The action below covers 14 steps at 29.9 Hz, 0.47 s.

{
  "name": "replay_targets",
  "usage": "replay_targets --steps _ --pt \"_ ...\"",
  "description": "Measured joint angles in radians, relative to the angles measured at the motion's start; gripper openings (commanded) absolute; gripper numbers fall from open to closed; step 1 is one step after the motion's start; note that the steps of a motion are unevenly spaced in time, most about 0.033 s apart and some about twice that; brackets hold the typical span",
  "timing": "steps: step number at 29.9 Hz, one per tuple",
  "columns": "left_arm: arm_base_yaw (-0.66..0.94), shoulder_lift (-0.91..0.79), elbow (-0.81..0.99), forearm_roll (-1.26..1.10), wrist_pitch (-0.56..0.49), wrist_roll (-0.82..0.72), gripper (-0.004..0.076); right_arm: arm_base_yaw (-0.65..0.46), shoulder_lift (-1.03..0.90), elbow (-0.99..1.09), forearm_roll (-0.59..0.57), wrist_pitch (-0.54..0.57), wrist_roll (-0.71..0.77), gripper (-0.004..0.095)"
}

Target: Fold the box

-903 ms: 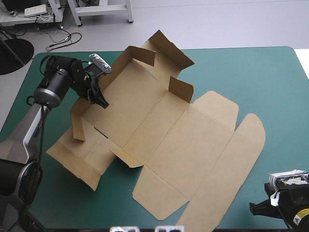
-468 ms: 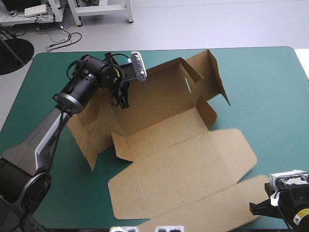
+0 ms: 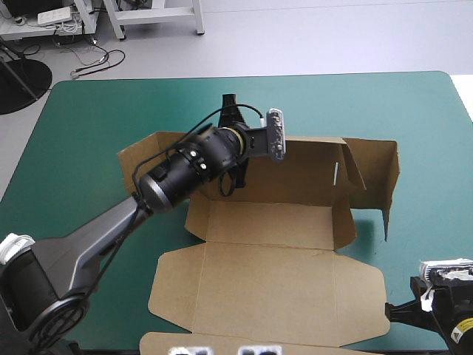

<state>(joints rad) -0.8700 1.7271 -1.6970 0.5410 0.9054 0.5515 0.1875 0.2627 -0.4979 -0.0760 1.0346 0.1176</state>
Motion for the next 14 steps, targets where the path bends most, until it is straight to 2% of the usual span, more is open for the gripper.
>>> replay_targets --steps 5,10,14 --pt "-0.112 0.000 0.151 0.343 -0.055 -0.364 -0.0010 0.000 0.000 -0.055 -0.006 -0.008 0.067 -0.0020" --pt "-0.203 0.000 0.313 0.713 -0.047 -0.756 -0.0010 0.000 0.012 -0.173 -0.032 -0.010 0.118 -0.0020" --pt "-0.249 0.000 0.382 0.847 -0.005 -0.928 -0.0010 0.000 0.077 -0.298 -0.032 -0.009 0.124 -0.0020"
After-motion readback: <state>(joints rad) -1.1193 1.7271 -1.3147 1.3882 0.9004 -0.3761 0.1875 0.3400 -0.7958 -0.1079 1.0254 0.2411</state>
